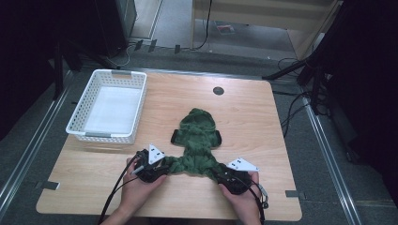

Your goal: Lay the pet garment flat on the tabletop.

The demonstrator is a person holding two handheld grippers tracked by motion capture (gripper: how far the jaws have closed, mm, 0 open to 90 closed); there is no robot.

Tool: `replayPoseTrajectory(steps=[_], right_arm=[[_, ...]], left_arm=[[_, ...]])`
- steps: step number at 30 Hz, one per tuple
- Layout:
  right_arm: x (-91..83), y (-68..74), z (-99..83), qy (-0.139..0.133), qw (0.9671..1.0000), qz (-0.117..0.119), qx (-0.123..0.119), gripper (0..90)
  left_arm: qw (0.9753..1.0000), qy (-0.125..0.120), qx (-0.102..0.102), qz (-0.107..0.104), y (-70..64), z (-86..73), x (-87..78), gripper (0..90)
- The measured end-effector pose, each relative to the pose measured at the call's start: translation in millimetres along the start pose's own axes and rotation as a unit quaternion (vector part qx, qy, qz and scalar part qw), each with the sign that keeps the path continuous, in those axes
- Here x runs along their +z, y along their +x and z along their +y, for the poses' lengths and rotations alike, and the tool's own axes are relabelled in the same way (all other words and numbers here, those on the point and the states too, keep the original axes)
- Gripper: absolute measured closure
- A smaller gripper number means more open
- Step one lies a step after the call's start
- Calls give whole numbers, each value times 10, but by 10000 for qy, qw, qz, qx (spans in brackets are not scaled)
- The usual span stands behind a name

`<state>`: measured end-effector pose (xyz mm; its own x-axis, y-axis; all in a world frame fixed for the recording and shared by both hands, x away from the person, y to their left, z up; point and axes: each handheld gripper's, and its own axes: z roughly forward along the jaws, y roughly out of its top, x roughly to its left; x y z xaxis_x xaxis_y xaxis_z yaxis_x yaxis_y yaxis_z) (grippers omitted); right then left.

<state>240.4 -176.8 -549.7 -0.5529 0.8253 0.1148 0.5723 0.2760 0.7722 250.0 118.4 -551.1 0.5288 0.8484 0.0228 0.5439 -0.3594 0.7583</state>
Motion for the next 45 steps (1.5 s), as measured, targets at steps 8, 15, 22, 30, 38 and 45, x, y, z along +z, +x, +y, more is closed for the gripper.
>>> replayPoseTrajectory(steps=[8,15,22,30,38,45], right_arm=[[-63,-30,-31,-323,9989,72,-331,533],[-450,-378,-123,-989,9946,-288,111,358],[-747,-841,-270,-1139,9893,-666,619,217],[-903,-1092,-456,-1132,9872,-839,751,140],[-1012,-1252,-585,-1242,9797,-1111,1111,143],[-1029,-1280,-605,-1444,9762,-1077,1208,154]], left_arm=[[9967,-634,-400,-308,127,-79,-184,405],[9880,-1221,-944,-35,499,-422,-738,238],[9745,-1632,-1469,461,1094,-900,-1297,12],[9559,-1717,-2201,910,1769,-1270,-1519,7],[9528,-1683,-2295,1060,1893,-1320,-1486,7],[9571,-1555,-2163,1138,1862,-1297,-1423,7]])
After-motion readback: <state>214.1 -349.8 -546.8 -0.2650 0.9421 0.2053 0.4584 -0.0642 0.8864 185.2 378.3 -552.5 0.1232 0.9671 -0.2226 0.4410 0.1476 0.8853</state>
